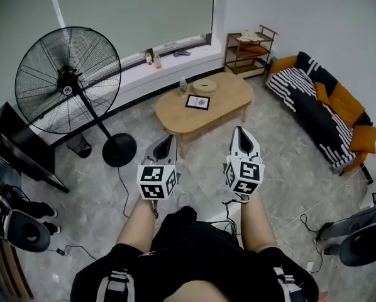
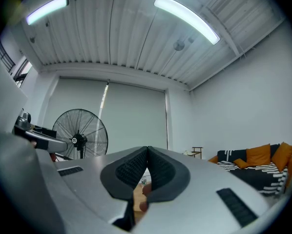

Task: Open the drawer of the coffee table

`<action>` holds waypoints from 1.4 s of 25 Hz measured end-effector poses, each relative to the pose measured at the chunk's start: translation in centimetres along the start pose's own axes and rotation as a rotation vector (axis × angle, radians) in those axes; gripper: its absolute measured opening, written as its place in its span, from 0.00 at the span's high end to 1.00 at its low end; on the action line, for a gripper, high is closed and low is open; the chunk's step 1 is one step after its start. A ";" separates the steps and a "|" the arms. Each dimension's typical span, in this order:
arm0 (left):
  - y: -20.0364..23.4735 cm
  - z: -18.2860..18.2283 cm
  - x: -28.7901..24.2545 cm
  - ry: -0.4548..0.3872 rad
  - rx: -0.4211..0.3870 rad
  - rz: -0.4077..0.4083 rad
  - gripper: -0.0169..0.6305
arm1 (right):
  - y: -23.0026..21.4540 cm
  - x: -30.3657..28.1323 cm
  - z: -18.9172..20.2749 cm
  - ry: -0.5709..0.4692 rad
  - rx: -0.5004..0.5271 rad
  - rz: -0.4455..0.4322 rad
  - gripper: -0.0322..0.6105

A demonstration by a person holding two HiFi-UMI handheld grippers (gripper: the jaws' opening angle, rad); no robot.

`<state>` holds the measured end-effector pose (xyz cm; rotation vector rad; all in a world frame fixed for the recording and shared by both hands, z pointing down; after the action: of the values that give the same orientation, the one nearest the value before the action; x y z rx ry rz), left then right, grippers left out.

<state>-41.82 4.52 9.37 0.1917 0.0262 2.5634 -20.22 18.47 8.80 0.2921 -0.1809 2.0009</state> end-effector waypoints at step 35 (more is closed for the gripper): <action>7.2 6.8 -30.9 0.020 0.038 -0.030 0.95 | -11.0 -28.1 11.0 0.056 0.020 -0.030 0.92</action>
<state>-19.05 -18.40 12.45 0.1794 0.0846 2.5367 2.71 -3.85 11.31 0.2502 -0.1200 1.9793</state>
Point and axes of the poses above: the fingertips, and each gripper's own axes: x backward along the fingers, y to its left, z out of its underside, the point moved 10 cm from there along x, backward along the fingers, and after that the axes turned 13 degrees about -y, right-handed, at the moved point
